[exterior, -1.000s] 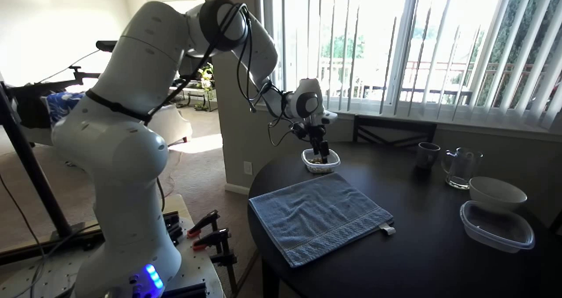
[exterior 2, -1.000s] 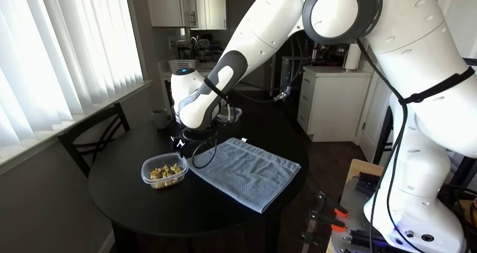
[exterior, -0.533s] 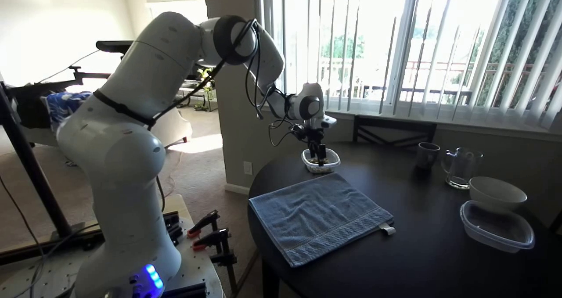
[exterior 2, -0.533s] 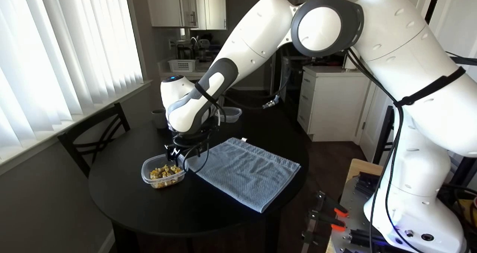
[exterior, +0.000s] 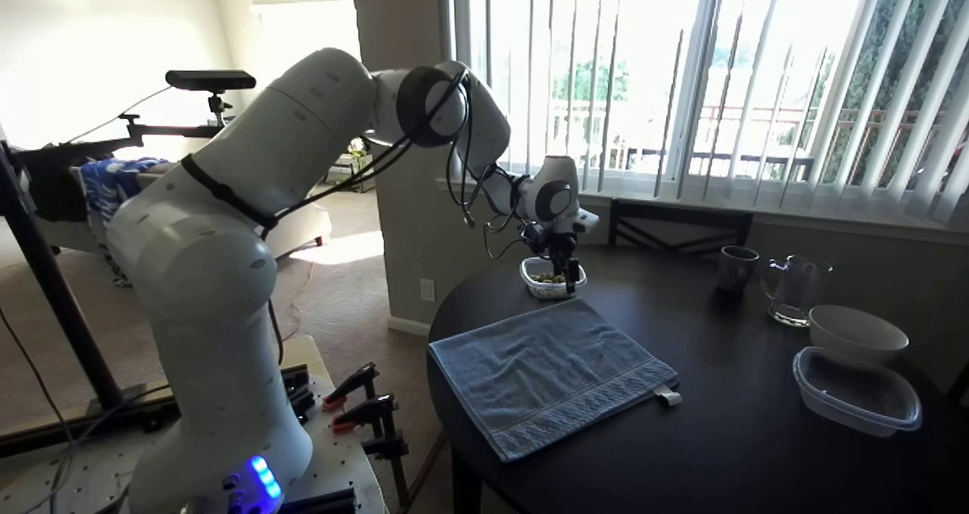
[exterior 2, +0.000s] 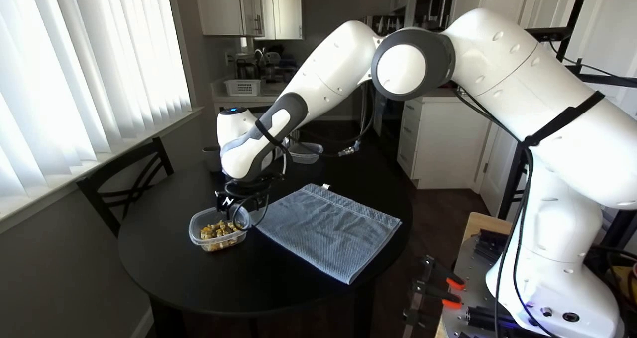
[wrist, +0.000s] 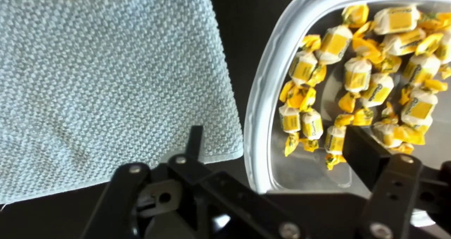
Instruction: Pour the contents in the clear bowl onto the blue towel.
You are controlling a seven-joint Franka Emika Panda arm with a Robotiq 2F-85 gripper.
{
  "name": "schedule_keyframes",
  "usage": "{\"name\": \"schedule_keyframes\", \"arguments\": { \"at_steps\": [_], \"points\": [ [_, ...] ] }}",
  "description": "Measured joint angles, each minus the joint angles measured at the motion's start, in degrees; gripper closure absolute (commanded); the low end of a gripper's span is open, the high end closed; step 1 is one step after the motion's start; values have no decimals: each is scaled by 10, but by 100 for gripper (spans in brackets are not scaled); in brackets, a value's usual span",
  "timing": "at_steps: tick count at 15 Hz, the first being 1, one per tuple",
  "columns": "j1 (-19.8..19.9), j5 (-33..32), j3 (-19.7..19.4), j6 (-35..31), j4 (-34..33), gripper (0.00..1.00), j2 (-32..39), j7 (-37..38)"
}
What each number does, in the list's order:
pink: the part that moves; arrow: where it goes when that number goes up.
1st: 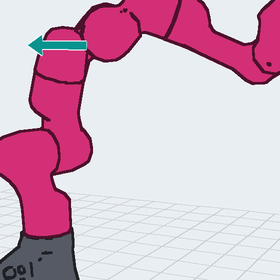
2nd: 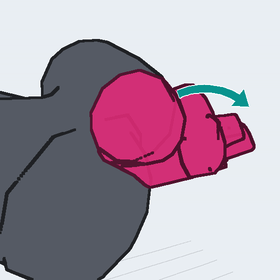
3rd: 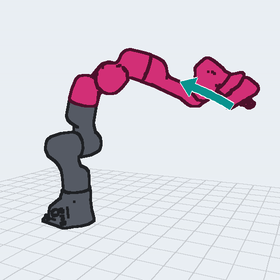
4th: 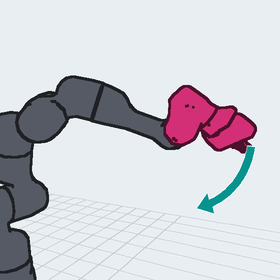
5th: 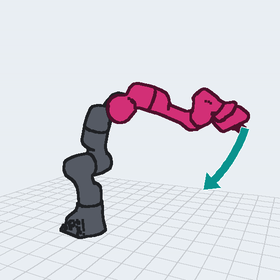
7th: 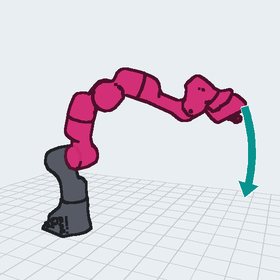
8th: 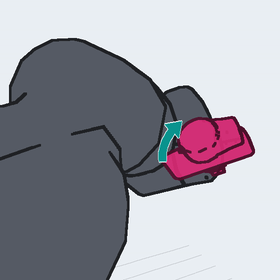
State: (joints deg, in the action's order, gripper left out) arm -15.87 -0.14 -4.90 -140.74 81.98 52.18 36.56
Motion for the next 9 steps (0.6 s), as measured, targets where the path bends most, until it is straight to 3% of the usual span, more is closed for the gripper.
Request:
{"name": "schedule_keyframes", "arguments": {
  "at_steps": [2, 9],
  "points": [
    [14, 7, 1, 0, -19, 32, 19, -1],
    [49, 35, 20, -32, -37, 78, 45, -12]
  ]
}}
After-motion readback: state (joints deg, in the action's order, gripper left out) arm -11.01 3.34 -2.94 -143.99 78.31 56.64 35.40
